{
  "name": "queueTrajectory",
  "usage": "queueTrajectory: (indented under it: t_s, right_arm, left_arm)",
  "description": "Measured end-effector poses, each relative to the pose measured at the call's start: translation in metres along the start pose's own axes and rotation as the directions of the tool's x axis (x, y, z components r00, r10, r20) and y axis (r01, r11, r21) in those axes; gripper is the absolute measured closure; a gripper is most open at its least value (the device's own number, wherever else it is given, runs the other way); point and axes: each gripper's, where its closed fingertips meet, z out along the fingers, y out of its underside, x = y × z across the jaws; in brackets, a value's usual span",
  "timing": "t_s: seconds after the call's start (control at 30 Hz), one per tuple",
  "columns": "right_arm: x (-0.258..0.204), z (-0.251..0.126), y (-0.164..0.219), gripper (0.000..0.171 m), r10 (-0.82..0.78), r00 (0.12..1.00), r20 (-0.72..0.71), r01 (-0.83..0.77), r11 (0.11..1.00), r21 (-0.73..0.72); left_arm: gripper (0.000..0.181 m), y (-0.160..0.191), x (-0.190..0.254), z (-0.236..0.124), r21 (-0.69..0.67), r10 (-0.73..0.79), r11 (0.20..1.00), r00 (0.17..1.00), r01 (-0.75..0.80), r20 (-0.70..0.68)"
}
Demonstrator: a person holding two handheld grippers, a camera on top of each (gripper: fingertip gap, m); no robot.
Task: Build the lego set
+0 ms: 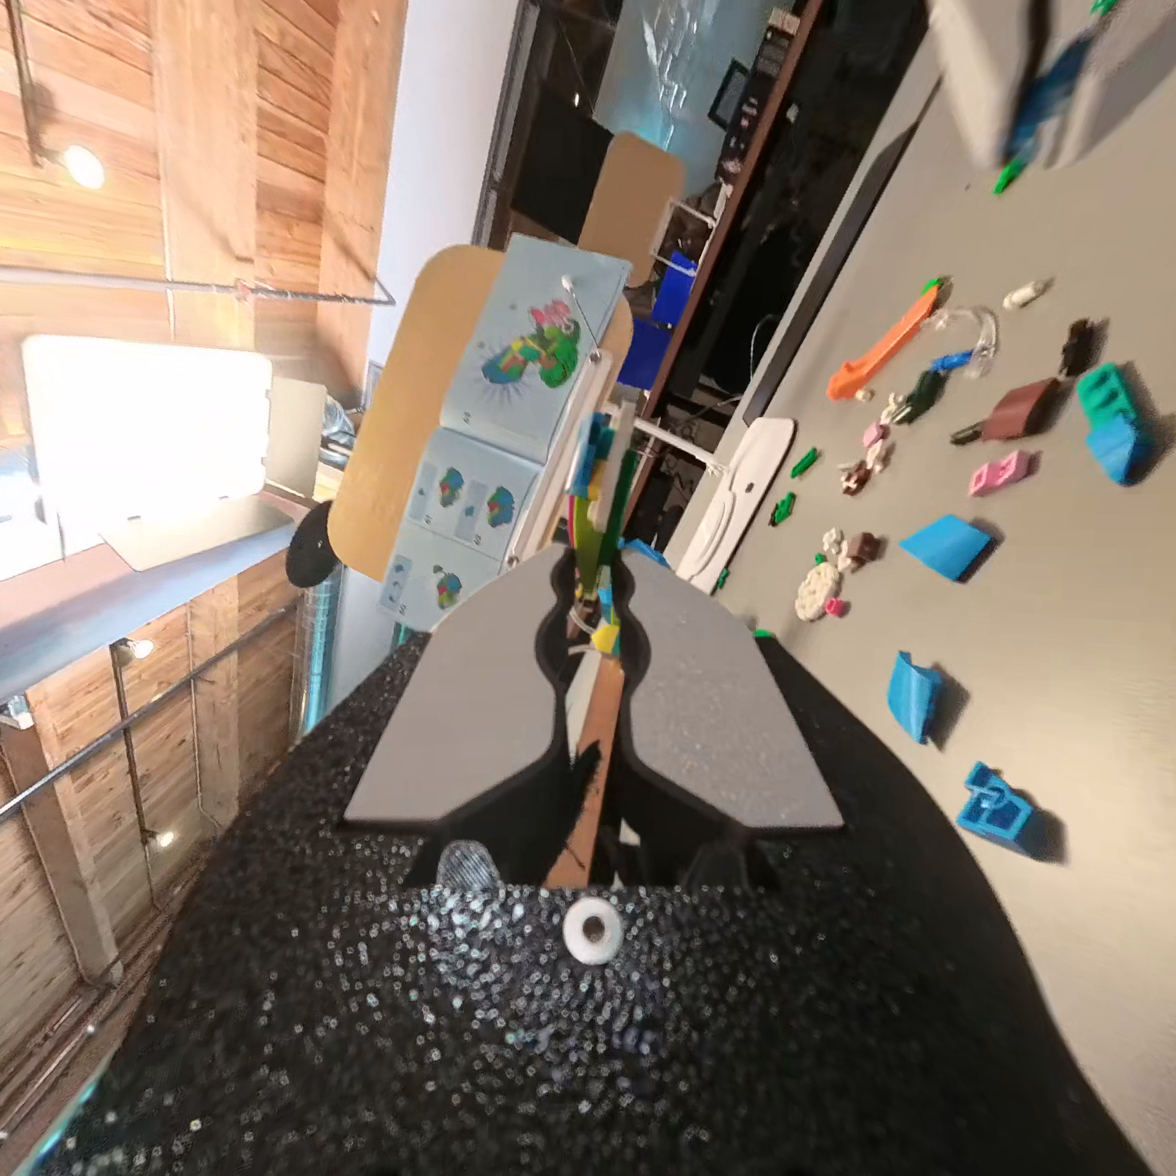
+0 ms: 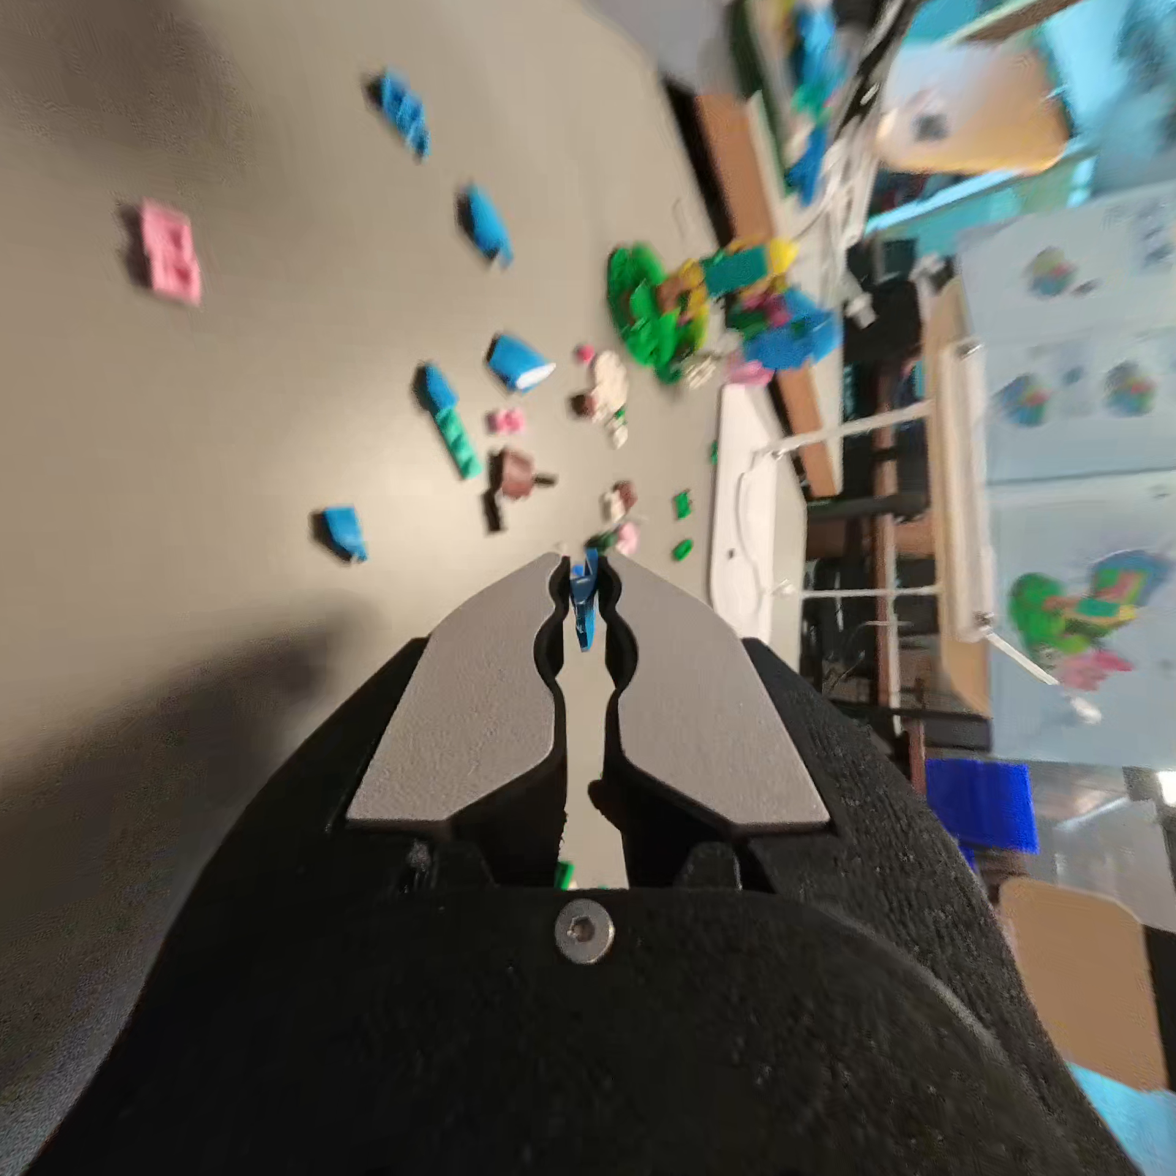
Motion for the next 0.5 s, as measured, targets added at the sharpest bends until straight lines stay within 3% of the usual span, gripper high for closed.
queueTrajectory:
  t_s: [0.23,0.5]
  right_arm:
    - [-0.027,0.01,0.025,0.164,-0.027,0.996,0.08,0.033,0.997,-0.068]
    - [-0.029,0.004,0.025,0.158,0.019,0.983,0.181,-0.009,0.998,-0.054]
  left_arm:
    - [0.171,0.02,-0.008,0.001,-0.058,-0.102,0.993,0.994,0.104,0.029]
    - [0.171,0.026,-0.01,0.002,-0.073,-0.158,0.984,0.987,0.16,0.038]
